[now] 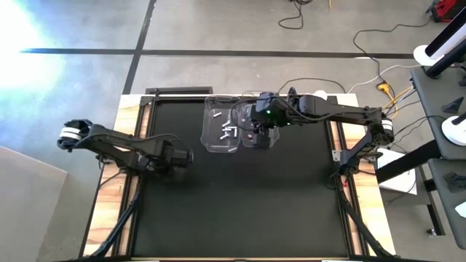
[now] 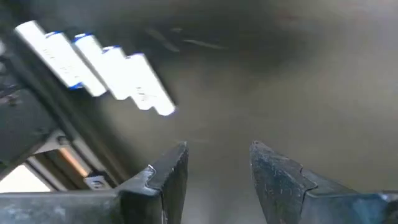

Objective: Sort batteries
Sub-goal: Adjust the batteries

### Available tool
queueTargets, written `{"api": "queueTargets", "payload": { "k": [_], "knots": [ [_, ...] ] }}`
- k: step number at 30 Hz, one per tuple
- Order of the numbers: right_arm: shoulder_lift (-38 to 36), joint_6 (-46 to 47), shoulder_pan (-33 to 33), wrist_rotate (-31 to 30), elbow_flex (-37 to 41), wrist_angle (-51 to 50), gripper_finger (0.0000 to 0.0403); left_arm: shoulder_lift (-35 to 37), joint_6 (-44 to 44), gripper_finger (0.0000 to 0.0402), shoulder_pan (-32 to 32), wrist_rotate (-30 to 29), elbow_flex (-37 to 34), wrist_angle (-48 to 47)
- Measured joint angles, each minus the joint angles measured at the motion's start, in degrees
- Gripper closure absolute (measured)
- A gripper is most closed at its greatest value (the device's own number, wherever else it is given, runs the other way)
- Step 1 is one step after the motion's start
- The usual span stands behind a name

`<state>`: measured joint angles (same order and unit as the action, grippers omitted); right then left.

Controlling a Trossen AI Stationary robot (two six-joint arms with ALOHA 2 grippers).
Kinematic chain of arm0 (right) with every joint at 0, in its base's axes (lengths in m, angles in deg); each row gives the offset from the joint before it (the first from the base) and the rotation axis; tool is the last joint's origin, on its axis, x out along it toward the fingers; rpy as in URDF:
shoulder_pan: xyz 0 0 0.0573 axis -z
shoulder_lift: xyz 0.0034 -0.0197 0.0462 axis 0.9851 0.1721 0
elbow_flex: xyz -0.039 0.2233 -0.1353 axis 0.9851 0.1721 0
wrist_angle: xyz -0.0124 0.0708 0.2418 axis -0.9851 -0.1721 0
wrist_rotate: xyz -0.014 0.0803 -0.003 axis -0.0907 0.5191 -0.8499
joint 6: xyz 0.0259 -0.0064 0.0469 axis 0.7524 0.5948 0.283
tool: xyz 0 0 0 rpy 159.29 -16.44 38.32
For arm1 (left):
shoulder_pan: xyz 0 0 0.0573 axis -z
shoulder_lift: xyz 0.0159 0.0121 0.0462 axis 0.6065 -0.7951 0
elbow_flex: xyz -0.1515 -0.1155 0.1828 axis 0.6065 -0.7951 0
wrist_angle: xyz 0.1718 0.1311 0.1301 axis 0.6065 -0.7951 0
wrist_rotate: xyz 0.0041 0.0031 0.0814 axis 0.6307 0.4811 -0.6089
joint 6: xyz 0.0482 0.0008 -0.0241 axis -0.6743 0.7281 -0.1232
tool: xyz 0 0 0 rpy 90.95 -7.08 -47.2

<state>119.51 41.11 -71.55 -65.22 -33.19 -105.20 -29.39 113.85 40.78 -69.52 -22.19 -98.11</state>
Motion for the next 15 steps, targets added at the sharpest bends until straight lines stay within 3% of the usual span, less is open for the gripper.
{"api": "queueTargets", "payload": {
  "k": [9, 15],
  "knots": [
    [0.00, 1.28, 0.00, 0.41, 3.03, -0.06, 0.0274, -3.65, -0.79, 0.0251, -1.00, -2.57, -2.71, 1.32],
    [0.00, 1.28, 0.00, 0.41, 3.28, -0.04, 0.0282, -6.98, 3.36, 0.0251, -1.29, -6.00, -2.96, 1.42]
  ]
}}
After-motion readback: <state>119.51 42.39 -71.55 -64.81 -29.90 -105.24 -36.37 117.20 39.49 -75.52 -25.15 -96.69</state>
